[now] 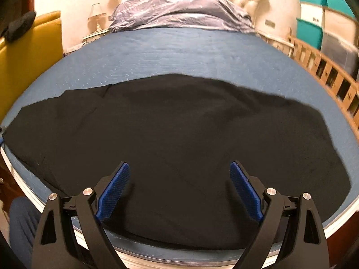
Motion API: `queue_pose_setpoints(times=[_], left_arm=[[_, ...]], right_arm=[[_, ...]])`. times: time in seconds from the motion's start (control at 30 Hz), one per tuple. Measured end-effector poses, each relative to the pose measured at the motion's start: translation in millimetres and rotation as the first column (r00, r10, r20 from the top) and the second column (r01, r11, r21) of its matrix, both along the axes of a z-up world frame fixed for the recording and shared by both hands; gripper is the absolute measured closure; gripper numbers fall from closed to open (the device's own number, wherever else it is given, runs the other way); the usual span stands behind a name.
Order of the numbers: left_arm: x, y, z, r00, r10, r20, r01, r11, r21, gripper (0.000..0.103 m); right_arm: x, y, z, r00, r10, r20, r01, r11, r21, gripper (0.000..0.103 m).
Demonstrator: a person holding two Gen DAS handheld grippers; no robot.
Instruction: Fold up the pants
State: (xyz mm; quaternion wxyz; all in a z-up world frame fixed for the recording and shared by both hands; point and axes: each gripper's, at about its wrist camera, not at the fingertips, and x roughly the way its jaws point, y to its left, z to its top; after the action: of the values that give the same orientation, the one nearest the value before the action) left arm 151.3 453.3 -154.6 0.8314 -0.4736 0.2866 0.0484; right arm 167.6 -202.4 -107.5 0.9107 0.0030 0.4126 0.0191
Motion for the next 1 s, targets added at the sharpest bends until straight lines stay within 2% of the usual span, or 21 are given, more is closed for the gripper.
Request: queue_pose_setpoints(times=[0.1,0.17,0.27,0.37,0.5,0.6,0.7,0.87,1.0], left_arm=[[4.6,4.2,-2.2,1.0,0.001,0.009,-0.001,1.0,-0.024,0.067],[8.6,4.5,-0.8,1.0,-0.011,-0.009,0.011,1.0,-0.004,0.084],[5.3,5.3,0.3,1.0,-0.021,-0.015,0.021,1.0,0.006,0.09],[2.8,3.2,6.5,0.999,-0.034,-0.016,0.034,0.999,0.035,0.092],[2.9,1.5,15.3,0.999,-0.047,-0.017,0.048,0.997,0.056,0.093],[2.2,-1.0,22.1,0.999,-0.051,-0.017,0.052,0.996,0.068,0.094],[0.2,-2.1,26.7,0.998,-0.053,-0.017,0.054,0.996,0.069,0.094],[-4.4,-1.9,28.3,0.998,-0.062,-0.013,0.063,0.996,0.07,0.094],[-2.9,3.7,19.0,0.997,-0.067,-0.034,0.069,0.996,0.06,0.094]], right_arm=[[7.3,-8.8,-15.7,0.998,-0.038,-0.053,0.037,0.999,-0.016,0.015],[7.7,-9.5,-20.8,0.998,-0.028,-0.054,0.027,0.999,-0.02,0.014],[8.8,-7.1,-15.0,0.997,-0.038,-0.065,0.035,0.999,-0.041,0.014],[6.4,-0.9,2.8,0.998,-0.052,-0.025,0.051,0.998,-0.026,0.014],[11.7,48.3,31.9,0.998,0.057,0.014,-0.057,0.998,0.006,0.014],[21.9,108.2,41.3,0.985,0.172,0.03,-0.173,0.985,0.018,0.014],[44.6,177.4,38.3,0.963,0.269,0.023,-0.268,0.963,-0.027,0.014],[91.3,246.7,27.2,0.951,0.307,-0.042,-0.309,0.949,-0.07,0.014],[112.2,289.6,17.4,0.935,0.346,-0.073,-0.353,0.926,-0.131,0.014]])
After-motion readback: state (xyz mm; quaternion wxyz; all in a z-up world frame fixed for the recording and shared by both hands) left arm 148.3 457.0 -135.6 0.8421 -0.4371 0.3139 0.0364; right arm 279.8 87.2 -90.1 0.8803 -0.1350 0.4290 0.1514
